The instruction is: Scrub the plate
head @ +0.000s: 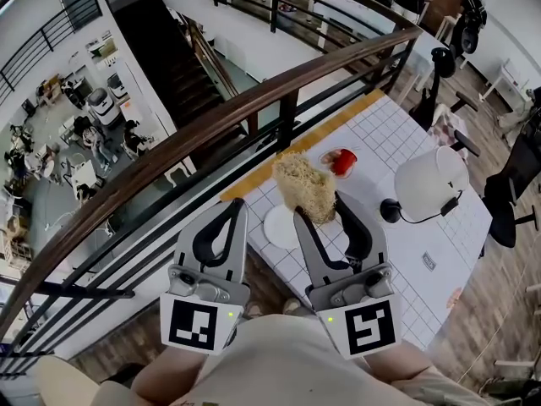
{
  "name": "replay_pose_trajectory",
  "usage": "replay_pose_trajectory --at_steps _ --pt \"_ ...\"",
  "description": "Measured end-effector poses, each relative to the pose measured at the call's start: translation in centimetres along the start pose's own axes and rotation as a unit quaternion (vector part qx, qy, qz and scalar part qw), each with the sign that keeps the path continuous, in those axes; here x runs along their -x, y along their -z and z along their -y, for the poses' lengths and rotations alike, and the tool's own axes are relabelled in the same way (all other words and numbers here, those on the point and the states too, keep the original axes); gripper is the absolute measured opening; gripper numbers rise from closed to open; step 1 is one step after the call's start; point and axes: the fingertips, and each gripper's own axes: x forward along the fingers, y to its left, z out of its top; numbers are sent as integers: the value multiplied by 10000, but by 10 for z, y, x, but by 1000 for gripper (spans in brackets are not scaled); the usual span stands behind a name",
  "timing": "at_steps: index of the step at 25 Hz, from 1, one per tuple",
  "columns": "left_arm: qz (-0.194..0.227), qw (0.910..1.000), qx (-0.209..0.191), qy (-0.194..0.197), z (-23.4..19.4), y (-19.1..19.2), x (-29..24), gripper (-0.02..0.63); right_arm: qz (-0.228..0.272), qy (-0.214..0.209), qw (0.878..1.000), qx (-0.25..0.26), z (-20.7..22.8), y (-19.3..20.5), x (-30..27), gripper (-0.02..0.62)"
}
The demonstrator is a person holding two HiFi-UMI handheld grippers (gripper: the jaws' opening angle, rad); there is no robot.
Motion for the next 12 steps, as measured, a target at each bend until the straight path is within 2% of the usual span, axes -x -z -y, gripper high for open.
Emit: replay_pose_trajectory --at_steps 12 --pt "-17 10000 0 75 2 -3 3 14 -149 -102 9997 -136 -8 6 -2 179"
